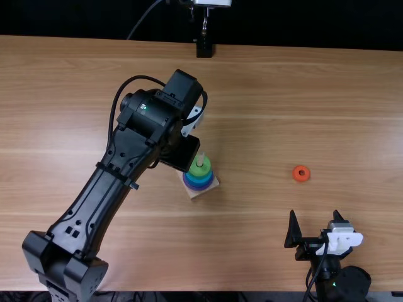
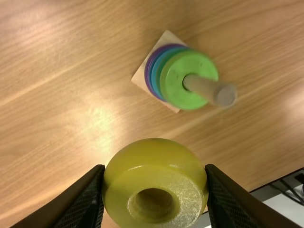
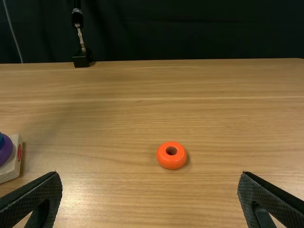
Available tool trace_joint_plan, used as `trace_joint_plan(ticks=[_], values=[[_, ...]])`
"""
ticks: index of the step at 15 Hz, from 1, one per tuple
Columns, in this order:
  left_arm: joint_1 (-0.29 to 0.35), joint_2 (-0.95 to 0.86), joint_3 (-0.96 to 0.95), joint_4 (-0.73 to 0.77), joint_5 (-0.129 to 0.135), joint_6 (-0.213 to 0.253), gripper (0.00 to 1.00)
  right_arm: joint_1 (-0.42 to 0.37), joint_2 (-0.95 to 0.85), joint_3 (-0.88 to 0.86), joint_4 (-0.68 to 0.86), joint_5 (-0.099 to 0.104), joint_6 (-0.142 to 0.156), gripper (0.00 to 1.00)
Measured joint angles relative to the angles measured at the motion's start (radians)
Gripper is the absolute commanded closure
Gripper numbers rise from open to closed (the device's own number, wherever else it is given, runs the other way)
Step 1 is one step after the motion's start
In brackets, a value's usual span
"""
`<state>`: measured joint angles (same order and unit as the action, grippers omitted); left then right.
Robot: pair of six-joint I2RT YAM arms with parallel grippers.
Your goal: Build the Hanoi tower: stack the rings onto the peg from bottom to top in this color order: purple, dark blue, light blue, dark green, light green, yellow, orange.
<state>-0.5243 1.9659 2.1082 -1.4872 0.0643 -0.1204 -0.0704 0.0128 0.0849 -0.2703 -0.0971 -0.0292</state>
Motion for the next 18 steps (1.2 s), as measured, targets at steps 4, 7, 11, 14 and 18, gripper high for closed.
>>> trace_joint_plan(ticks=[4, 7, 11, 14, 18], values=[[-0.027, 0.057, 0.071, -0.006, 0.001, -0.022, 0.79, 0.000, 0.000, 0.000, 0.000, 0.000, 0.000, 0.00], [-0.048, 0.083, 0.114, -0.007, 0.003, -0.040, 0.79, 0.000, 0.000, 0.000, 0.000, 0.000, 0.000, 0.00], [-0.061, 0.114, 0.150, -0.006, 0.005, -0.045, 0.79, 0.000, 0.000, 0.000, 0.000, 0.000, 0.000, 0.00], [-0.072, 0.136, 0.150, -0.004, 0.011, -0.064, 0.79, 0.000, 0.000, 0.000, 0.000, 0.000, -0.001, 0.00], [-0.078, 0.138, 0.151, -0.003, 0.014, -0.068, 0.80, 0.000, 0.000, 0.000, 0.000, 0.000, 0.000, 0.00]])
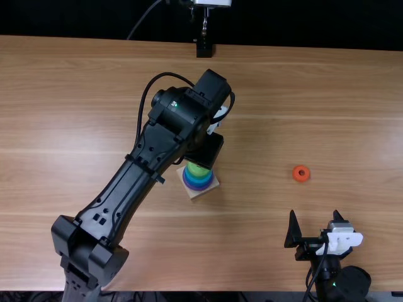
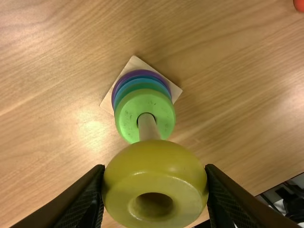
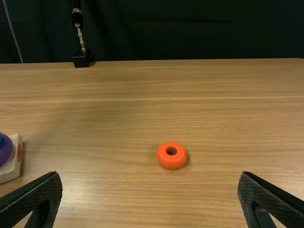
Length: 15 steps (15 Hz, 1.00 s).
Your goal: Build the Hanoi tower: stack the rings onto the peg from bottom to top in this color order: purple, dark blue, light blue, dark green, light green, yellow, orange.
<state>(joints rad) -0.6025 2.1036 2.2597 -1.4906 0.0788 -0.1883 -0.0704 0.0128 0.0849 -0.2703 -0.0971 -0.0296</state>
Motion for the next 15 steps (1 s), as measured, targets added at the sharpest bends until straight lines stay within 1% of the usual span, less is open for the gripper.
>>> trace_joint_plan(ticks=[5, 6, 7, 8, 9, 10, 15], values=[[-0.001, 0.056, 0.045, -0.004, 0.004, 0.000, 0.80, 0.000, 0.000, 0.000, 0.000, 0.000, 0.000, 0.00], [-0.001, 0.062, 0.045, -0.006, 0.004, -0.001, 0.79, 0.000, 0.000, 0.000, 0.000, 0.000, 0.000, 0.00], [-0.001, 0.064, 0.045, -0.007, 0.003, 0.000, 0.74, 0.000, 0.000, 0.000, 0.000, 0.000, 0.000, 0.00], [-0.001, 0.064, 0.045, -0.007, 0.003, 0.000, 0.55, 0.000, 0.000, 0.000, 0.000, 0.000, 0.000, 0.00], [-0.001, 0.064, 0.045, -0.007, 0.003, 0.000, 0.18, 0.000, 0.000, 0.000, 0.000, 0.000, 0.000, 0.00], [-0.001, 0.064, 0.045, -0.005, 0.004, 0.000, 0.00, 0.000, 0.000, 0.000, 0.000, 0.000, 0.000, 0.00], [0.000, 0.064, 0.045, 0.010, 0.003, 0.000, 0.00, 0.000, 0.000, 0.000, 0.000, 0.000, 0.000, 0.00]])
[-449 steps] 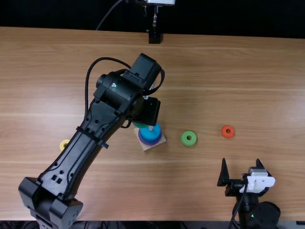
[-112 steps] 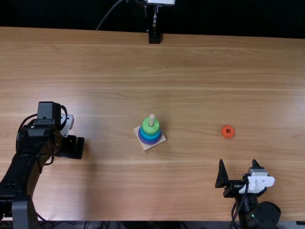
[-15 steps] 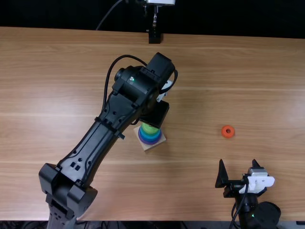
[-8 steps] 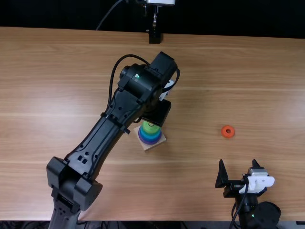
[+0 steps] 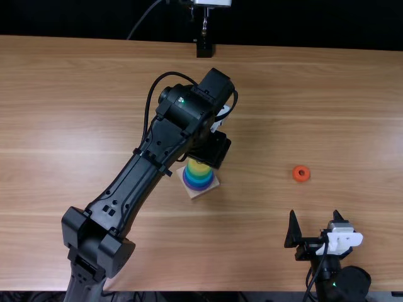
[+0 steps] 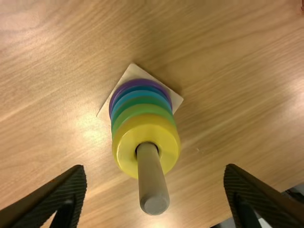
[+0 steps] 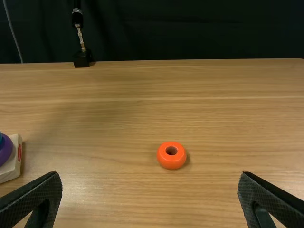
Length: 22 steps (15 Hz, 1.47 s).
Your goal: Build the Hanoi tower: stack the rings onto the peg from bottom to top in this color order: purple, dark blue, light blue, dark green, light green, yellow, orange.
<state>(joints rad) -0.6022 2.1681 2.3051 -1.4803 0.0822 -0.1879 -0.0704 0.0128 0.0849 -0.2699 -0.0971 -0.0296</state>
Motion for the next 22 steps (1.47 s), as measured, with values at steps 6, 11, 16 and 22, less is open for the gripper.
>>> trace_joint_plan(ticks=[6, 11, 16, 22], values=[[0.125, -0.119, -0.021, 0.238, -0.002, 0.000, 0.00, 0.000, 0.000, 0.000, 0.000, 0.000, 0.000, 0.00], [0.305, -0.478, -0.445, 0.475, -0.017, 0.001, 0.00, 0.000, 0.000, 0.000, 0.000, 0.000, 0.000, 0.00], [0.427, -0.870, -0.993, 0.909, -0.073, 0.000, 0.00, 0.000, 0.000, 0.000, 0.000, 0.000, 0.000, 0.00], [0.520, -1.447, -1.607, 1.173, -0.087, 0.001, 0.00, 0.000, 0.000, 0.000, 0.000, 0.000, 0.000, 0.00]])
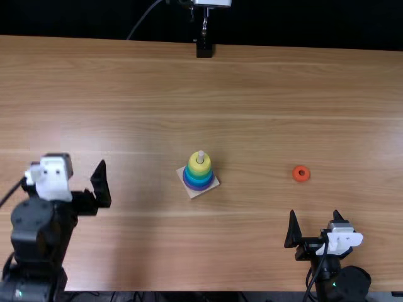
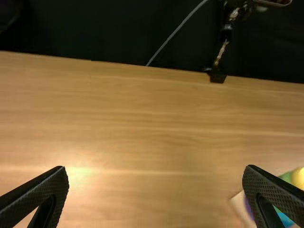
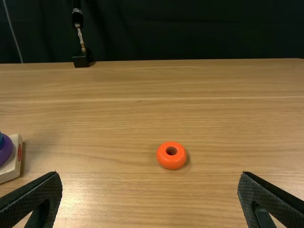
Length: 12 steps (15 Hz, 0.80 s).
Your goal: Build the Hanoi tower: stack the rings onto the peg from bottom to top in this color order: purple, dark blue, light blue, dark green, light green, yellow, orange.
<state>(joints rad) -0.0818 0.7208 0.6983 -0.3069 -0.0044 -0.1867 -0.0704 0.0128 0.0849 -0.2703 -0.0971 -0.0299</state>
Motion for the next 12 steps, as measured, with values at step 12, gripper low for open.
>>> trace_joint_plan(ticks=[12], values=[[0.005, -0.709, -0.647, 0.136, -0.003, 0.001, 0.00, -0.001, 0.000, 0.000, -0.001, 0.000, -0.002, 0.00]])
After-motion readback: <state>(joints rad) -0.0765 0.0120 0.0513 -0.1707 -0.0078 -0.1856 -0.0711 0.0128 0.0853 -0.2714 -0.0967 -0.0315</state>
